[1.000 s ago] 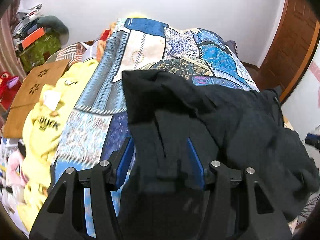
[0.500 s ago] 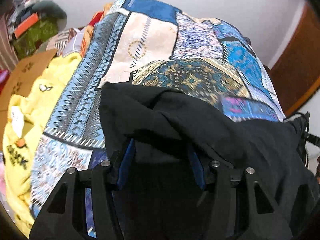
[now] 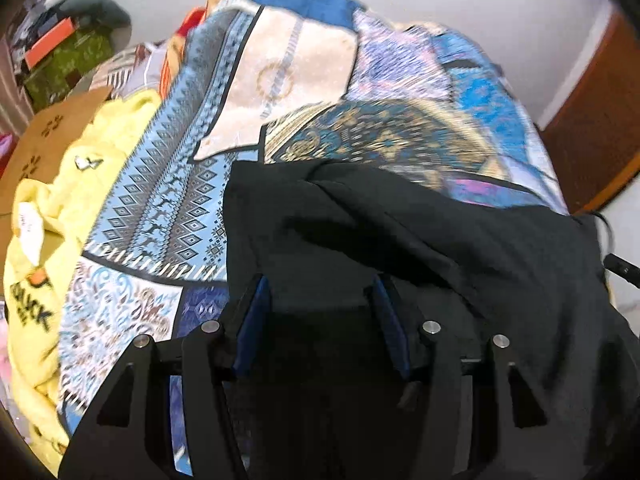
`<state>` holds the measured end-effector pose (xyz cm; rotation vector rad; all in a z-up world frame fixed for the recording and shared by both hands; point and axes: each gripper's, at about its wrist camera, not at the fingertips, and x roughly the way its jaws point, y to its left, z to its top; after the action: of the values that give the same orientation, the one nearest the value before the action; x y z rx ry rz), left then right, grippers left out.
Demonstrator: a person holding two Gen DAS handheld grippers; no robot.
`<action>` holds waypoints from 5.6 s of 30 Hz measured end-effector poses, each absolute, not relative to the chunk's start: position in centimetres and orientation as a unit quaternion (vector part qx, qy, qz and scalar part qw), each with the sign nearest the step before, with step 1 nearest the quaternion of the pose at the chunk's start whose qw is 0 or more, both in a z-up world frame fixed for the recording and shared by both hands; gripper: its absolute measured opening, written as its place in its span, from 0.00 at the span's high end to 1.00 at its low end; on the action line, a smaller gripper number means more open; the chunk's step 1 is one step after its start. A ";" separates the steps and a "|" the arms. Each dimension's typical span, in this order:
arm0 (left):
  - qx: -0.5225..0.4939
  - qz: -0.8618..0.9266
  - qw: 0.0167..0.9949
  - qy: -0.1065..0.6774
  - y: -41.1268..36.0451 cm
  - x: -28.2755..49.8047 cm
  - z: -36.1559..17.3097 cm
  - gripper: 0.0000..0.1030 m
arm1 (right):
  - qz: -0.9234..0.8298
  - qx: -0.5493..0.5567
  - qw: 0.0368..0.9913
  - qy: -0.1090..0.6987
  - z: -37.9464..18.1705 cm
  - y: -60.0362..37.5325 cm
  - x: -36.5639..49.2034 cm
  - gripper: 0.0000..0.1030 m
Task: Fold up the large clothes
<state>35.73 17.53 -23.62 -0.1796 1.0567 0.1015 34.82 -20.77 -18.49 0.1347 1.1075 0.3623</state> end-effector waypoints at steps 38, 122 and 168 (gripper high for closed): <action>-0.019 0.018 0.892 0.451 10.9 19.2 -16.7 0.26 | 0.198 -0.097 0.867 0.446 -13.5 -19.9 16.6 0.32; -0.375 -0.021 0.801 0.467 26.5 41.4 -28.1 0.85 | 0.238 0.159 0.809 0.513 -21.1 -27.0 40.1 0.94; -0.186 0.010 0.868 0.460 23.2 35.5 -16.8 0.63 | 0.222 -0.107 0.867 0.433 -17.4 -8.2 33.4 0.30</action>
<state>35.46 23.24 -16.79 -0.3890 0.9633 0.0217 33.36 -8.15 -17.39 -0.2246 0.9069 0.4639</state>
